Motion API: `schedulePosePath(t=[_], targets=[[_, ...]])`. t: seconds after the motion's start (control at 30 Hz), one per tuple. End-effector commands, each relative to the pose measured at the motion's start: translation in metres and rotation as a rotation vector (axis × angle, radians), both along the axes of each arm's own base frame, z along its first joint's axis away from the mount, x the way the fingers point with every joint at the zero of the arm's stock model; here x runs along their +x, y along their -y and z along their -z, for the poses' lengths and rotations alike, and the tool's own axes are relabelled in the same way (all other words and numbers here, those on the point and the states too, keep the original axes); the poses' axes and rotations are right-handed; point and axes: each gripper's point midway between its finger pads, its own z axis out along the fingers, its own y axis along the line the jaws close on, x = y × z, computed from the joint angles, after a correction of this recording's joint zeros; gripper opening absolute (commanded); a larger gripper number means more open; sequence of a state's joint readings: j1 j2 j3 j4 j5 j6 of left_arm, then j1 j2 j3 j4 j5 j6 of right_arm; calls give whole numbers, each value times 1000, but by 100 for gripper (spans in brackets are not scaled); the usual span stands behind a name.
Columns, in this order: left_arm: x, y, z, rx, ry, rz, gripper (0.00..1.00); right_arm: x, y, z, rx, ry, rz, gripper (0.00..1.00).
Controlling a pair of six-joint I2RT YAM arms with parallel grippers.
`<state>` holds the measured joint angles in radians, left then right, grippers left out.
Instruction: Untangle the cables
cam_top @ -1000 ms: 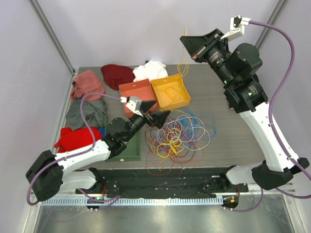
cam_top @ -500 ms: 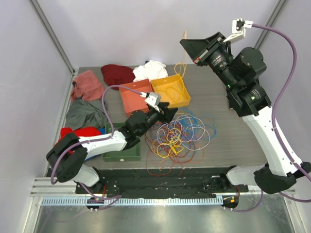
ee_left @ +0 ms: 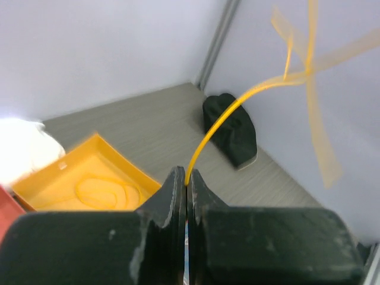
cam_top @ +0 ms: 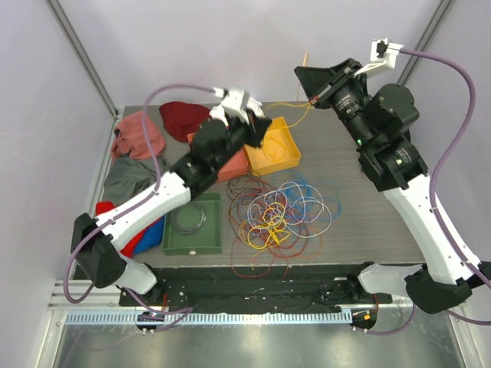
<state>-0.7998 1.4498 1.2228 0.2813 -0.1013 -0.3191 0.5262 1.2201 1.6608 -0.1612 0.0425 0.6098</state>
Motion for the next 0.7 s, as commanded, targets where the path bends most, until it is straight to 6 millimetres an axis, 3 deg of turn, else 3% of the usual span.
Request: schedulePosePath(t=[0.0,0.03,0.17,0.27,0.4,0.47,0.67], targets=[[19,-13,-50,29,-50,-5,0,32,-1,11,-67,32,94,1],[27,-18,-54,35,-55,-20,0,41,-6,17,-81,25,96,1],[51,-18,-72,12,-54,-35,0,52,-10,4,-103,67,114,1],[66,-12,-69,5,-65,-19,0,63,-15,8,-114,70,120,1],[87,-7,-38,29,-121,-30,0,77,-23,29,-138,39,122,1],[100,-6,-12,35,-167,-40,0,84,-23,49,-163,13,135,1],[127,-7,52,58,-280,-68,0,105,-19,72,-186,-6,163,1]])
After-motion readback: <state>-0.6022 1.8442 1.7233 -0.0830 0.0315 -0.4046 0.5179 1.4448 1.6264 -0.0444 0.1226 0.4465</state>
